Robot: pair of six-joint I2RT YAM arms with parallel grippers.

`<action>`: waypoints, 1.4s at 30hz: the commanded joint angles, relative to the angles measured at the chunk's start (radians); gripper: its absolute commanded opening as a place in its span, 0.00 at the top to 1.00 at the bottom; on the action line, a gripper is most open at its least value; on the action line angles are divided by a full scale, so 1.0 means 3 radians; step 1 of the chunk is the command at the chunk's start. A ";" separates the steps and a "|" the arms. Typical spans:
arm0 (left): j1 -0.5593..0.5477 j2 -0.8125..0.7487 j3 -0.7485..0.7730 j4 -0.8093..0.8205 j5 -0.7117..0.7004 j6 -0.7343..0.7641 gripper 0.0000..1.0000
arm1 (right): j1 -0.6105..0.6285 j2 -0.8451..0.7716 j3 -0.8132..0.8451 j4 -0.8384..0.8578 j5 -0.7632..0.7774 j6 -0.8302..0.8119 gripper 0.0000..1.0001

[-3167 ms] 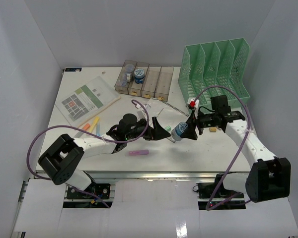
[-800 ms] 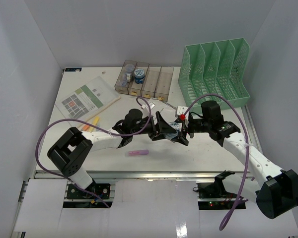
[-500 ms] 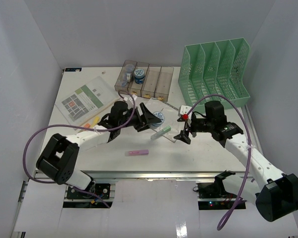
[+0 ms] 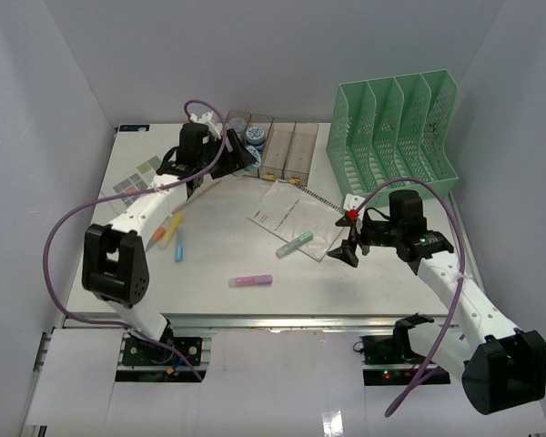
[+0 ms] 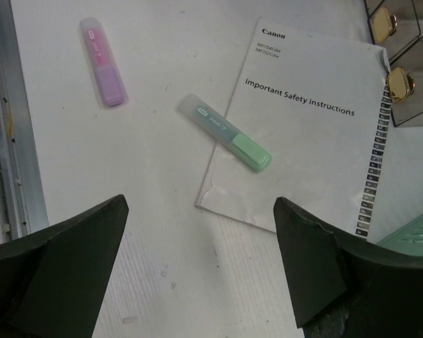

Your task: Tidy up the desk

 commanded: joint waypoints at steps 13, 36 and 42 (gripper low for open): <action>0.0057 0.1729 0.2080 -0.0311 -0.0233 0.0812 0.89 | -0.0099 -0.0080 -0.0043 0.0018 -0.0199 0.0003 0.10; 0.0045 0.2054 0.2368 -0.0288 -0.0268 0.1417 0.76 | -0.0105 -0.0057 -0.0043 0.0022 -0.0175 0.0002 0.10; -0.0013 0.2049 0.2339 -0.0289 -0.0311 0.1495 0.76 | -0.0110 -0.0050 -0.0045 0.0022 -0.0169 -0.0003 0.10</action>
